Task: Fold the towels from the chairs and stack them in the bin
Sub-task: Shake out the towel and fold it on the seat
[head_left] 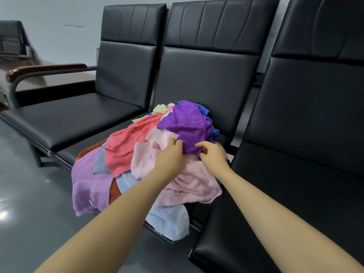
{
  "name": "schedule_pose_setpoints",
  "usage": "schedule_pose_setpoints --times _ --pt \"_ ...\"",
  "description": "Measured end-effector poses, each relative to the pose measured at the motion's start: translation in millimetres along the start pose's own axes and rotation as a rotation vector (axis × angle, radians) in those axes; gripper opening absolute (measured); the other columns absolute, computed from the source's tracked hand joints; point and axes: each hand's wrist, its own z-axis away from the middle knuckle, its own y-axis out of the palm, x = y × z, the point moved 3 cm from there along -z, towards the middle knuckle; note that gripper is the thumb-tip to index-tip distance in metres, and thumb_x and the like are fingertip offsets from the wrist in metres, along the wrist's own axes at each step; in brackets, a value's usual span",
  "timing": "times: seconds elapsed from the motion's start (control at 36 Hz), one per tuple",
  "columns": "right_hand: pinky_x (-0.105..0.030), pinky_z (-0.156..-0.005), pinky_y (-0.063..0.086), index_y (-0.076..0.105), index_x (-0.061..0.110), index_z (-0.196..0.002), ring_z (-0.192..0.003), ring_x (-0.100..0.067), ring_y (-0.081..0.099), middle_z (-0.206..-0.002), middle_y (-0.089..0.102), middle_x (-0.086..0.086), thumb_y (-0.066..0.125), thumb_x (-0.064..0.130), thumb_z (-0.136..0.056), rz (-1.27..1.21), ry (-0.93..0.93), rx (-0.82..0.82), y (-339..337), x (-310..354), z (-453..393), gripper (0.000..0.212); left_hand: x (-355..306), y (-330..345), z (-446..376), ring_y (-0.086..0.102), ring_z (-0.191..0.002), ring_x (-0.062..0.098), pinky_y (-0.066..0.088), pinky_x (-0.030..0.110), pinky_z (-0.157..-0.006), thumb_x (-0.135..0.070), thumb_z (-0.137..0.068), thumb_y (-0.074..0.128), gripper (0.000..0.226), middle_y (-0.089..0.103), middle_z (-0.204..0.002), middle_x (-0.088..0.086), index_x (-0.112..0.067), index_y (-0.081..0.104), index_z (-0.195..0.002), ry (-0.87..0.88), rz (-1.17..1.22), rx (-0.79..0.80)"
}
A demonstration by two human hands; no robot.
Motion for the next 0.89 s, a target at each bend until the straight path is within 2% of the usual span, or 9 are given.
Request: schedule_pose_setpoints --times 0.06,0.14,0.25,0.36,0.42,0.56,0.69,0.81,0.89 --pt "-0.006 -0.079 0.040 0.069 0.008 -0.111 -0.097 -0.014 0.059 -0.106 0.068 -0.005 0.055 0.000 -0.090 -0.018 -0.059 -0.068 -7.5 4.5 1.8 0.026 0.7 3.0 -2.6 0.057 -0.090 0.033 0.049 0.042 -0.067 -0.012 -0.091 0.051 0.027 0.040 -0.128 0.009 -0.003 0.051 -0.117 0.024 -0.019 -0.009" --pt "-0.026 -0.083 0.048 0.072 0.008 -0.101 -0.094 -0.016 0.060 -0.099 0.067 -0.004 0.060 0.012 -0.092 -0.047 -0.112 -0.182 -20.2 8.9 6.4 0.016 -1.3 4.9 -4.6 0.058 -0.092 0.035 0.048 0.044 -0.076 -0.014 -0.092 0.051 0.022 0.046 -0.124 0.009 -0.002 0.057 -0.110 0.054 -0.034 -0.020" --pt "-0.024 -0.077 0.041 0.067 0.004 -0.087 -0.088 -0.017 0.053 -0.092 0.051 0.000 0.058 0.015 -0.093 -0.003 -0.150 -0.226 -40.1 12.1 13.0 0.015 -17.2 -6.8 -3.2 0.056 -0.087 0.033 0.044 0.042 -0.074 -0.013 -0.096 0.045 0.019 0.054 -0.101 0.011 -0.001 0.060 -0.097 0.080 0.040 -0.106" --pt "-0.027 -0.078 0.041 0.062 0.006 -0.082 -0.085 -0.016 0.053 -0.091 0.051 0.004 0.055 0.014 -0.095 0.008 -0.199 -0.288 -67.8 12.5 26.5 0.017 -45.3 -26.0 3.5 0.051 -0.088 0.028 0.041 0.039 -0.075 -0.016 -0.098 0.041 0.019 0.058 -0.098 0.008 -0.005 0.056 -0.097 0.162 0.081 -0.210" --pt "-0.023 -0.071 0.040 0.058 0.010 -0.079 -0.077 -0.010 0.053 -0.083 0.051 0.006 0.052 0.017 -0.096 -0.051 -0.173 -0.293 -86.2 15.0 37.1 0.020 -63.2 -33.9 6.7 0.050 -0.087 0.028 0.034 0.036 -0.076 -0.016 -0.098 0.039 0.017 0.060 -0.095 0.006 -0.007 0.054 -0.095 0.189 0.098 -0.239" --pt "-0.021 -0.062 0.040 0.060 0.002 -0.082 -0.068 -0.011 0.050 -0.075 0.055 -0.004 0.049 0.020 -0.098 -0.110 -0.107 -0.314 -130.8 15.9 60.1 0.027 -105.4 -45.8 12.6 0.054 -0.082 0.022 0.039 0.032 -0.078 -0.018 -0.099 0.040 0.010 0.057 -0.083 -0.003 -0.019 0.047 -0.092 0.152 0.377 -0.078" --pt "-0.010 -0.060 0.041 0.061 0.011 -0.084 -0.066 -0.003 0.052 -0.069 0.056 0.004 0.049 0.022 -0.099 -0.123 -0.045 -0.372 -176.2 11.2 84.9 0.022 -145.4 -54.1 18.0 0.051 -0.084 0.012 0.032 0.015 -0.067 -0.013 -0.099 0.042 0.017 0.057 -0.093 -0.003 -0.008 0.057 -0.105 0.136 0.593 -0.063" --pt "-0.022 -0.066 0.045 0.064 0.008 -0.089 -0.073 -0.012 0.057 -0.078 0.063 -0.004 0.051 0.019 -0.098 -0.157 -0.007 -0.451 -212.2 7.7 105.7 0.019 -187.5 -57.8 27.2 0.053 -0.086 0.015 0.038 0.024 -0.074 -0.013 -0.101 0.032 0.022 0.061 -0.098 0.002 -0.010 0.053 -0.108 0.171 0.682 -0.008" --pt "-0.021 -0.067 0.047 0.064 0.013 -0.089 -0.075 -0.012 0.059 -0.080 0.065 -0.004 0.052 0.019 -0.097 -0.193 -0.006 -0.517 -240.0 8.9 118.7 0.016 -216.4 -60.5 34.7 0.053 -0.090 0.015 0.039 0.027 -0.076 -0.019 -0.101 0.033 0.021 0.060 -0.103 0.002 -0.015 0.052 -0.108 0.248 0.722 0.076"
